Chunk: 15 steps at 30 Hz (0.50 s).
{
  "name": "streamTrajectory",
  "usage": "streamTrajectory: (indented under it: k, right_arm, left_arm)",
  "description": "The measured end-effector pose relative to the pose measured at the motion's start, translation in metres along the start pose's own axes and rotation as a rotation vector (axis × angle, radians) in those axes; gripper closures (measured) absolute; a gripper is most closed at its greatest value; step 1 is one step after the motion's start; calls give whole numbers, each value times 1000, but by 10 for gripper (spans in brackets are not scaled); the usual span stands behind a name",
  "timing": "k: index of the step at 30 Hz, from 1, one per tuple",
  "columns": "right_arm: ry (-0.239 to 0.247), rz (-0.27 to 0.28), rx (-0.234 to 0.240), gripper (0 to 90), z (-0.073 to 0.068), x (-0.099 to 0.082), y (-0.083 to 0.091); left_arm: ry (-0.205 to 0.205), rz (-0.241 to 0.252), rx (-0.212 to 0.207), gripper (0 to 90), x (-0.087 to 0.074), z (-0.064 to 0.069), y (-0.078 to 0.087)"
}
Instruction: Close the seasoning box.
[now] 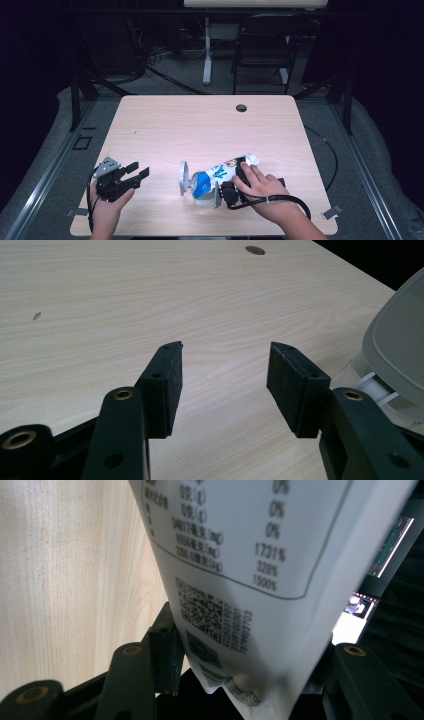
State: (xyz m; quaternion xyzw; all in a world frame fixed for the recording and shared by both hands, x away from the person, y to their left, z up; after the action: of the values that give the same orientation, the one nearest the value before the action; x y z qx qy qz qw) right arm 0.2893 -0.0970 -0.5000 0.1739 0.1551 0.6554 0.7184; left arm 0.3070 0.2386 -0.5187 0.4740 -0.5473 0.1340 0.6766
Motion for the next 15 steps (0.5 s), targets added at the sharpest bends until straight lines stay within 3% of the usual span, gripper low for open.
streamTrajectory:
  k: [15]
  right_arm:
    - [7,-2,-2,491,0,0,0]
  left_arm:
    - [0,0,1,489,0,0,0]
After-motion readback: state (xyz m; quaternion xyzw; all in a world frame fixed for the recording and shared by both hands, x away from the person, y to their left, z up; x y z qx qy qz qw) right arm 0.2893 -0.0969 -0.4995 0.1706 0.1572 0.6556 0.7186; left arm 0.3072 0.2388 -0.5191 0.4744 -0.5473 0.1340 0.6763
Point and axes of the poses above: each handheld gripper's, and its own axes: y roughly backward along the jaws, x roughly out of its top, z roughly to its right, the point moved 3 cm from there along -y, roughly forward along the jaws, and after that the axes turned 15 degrees about -y, right-handed, at the moved point
